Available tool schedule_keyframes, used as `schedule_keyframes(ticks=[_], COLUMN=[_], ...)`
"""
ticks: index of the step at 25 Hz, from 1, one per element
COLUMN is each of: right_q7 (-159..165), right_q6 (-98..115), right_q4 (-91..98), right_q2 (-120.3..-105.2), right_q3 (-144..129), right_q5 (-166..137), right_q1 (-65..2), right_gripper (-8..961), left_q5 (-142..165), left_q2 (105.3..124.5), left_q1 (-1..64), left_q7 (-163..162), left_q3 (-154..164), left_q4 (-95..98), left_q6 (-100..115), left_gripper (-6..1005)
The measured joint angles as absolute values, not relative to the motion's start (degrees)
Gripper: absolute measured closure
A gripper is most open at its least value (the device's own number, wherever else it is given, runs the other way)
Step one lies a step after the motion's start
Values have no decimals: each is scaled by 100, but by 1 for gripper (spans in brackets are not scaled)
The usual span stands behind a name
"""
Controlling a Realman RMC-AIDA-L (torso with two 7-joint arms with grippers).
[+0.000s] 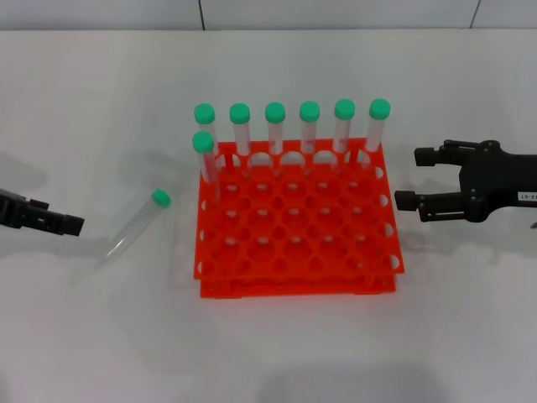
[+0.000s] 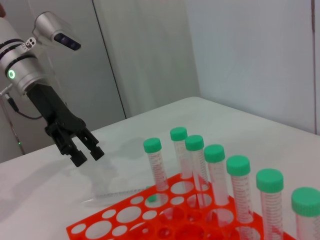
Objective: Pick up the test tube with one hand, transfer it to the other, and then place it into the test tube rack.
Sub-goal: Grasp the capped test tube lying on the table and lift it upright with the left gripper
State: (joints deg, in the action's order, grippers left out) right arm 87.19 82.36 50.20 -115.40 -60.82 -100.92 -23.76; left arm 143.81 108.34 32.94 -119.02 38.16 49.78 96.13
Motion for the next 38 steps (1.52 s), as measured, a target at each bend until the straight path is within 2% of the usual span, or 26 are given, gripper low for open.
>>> schedule_keyframes(ticks=[8,21,38], right_q7=[8719,8719,8719], right_q6=[8235,8179,8121], right_q4=[5018,4999,4956], right_q2=[-11540,-11540,-11540], right_q3=[-6082,-6082,-6082], right_q5=[-10079,-10078,-10082], right_q1=[-2373,-2387,-2443], right_gripper=[99,99,100], left_q5=[14971,15075,15196], left_q2=[10978,11026,11099], left_q1=[3563,4000,4103], left_q7=[-11999,-12163,-12173], left_q3=[3861,4616,4869], left_q4=[4924,4662,4649], left_q6=[9513,9485,9371], left_gripper=[141,147,155])
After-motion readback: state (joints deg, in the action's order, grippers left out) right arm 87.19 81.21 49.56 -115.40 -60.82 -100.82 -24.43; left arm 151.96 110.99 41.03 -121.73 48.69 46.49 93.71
